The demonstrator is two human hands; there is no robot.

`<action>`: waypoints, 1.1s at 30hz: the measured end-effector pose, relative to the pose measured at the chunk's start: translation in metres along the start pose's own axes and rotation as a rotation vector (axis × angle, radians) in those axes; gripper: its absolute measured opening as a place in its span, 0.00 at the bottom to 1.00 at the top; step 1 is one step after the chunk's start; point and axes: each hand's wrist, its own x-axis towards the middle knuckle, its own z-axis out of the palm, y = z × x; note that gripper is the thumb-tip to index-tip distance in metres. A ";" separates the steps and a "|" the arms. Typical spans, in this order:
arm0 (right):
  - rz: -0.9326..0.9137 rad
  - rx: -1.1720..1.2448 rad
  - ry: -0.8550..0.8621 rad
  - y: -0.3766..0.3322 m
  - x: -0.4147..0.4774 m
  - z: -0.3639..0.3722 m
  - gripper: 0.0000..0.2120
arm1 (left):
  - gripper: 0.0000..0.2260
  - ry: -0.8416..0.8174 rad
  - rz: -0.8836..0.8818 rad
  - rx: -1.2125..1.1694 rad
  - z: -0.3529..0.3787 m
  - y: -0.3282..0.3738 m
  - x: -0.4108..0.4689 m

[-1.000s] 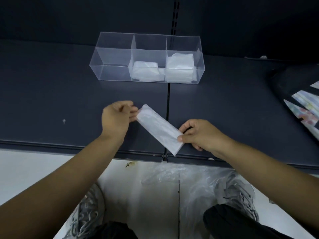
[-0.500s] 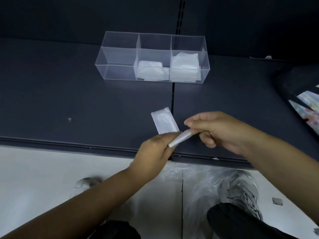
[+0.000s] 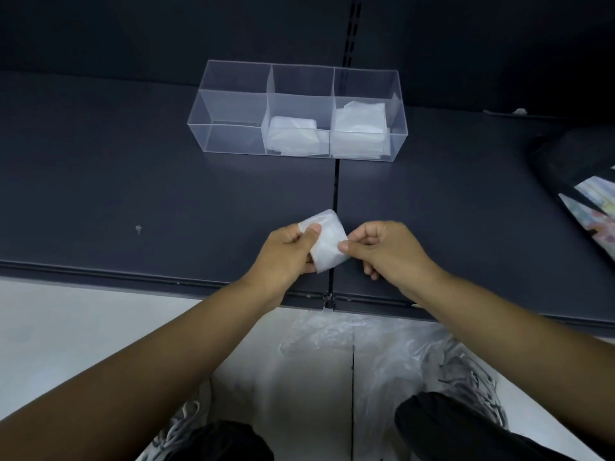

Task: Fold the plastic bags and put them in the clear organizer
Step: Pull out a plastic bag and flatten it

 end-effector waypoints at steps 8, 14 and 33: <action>0.067 -0.002 0.032 -0.005 0.006 0.003 0.05 | 0.09 0.411 0.641 0.622 -0.015 0.000 0.007; 0.018 -0.113 0.052 -0.007 0.008 0.006 0.05 | 0.29 0.068 0.616 1.373 -0.005 -0.035 0.012; -0.152 -0.353 0.025 -0.020 0.003 0.016 0.12 | 0.46 0.087 0.270 0.911 -0.002 -0.024 0.002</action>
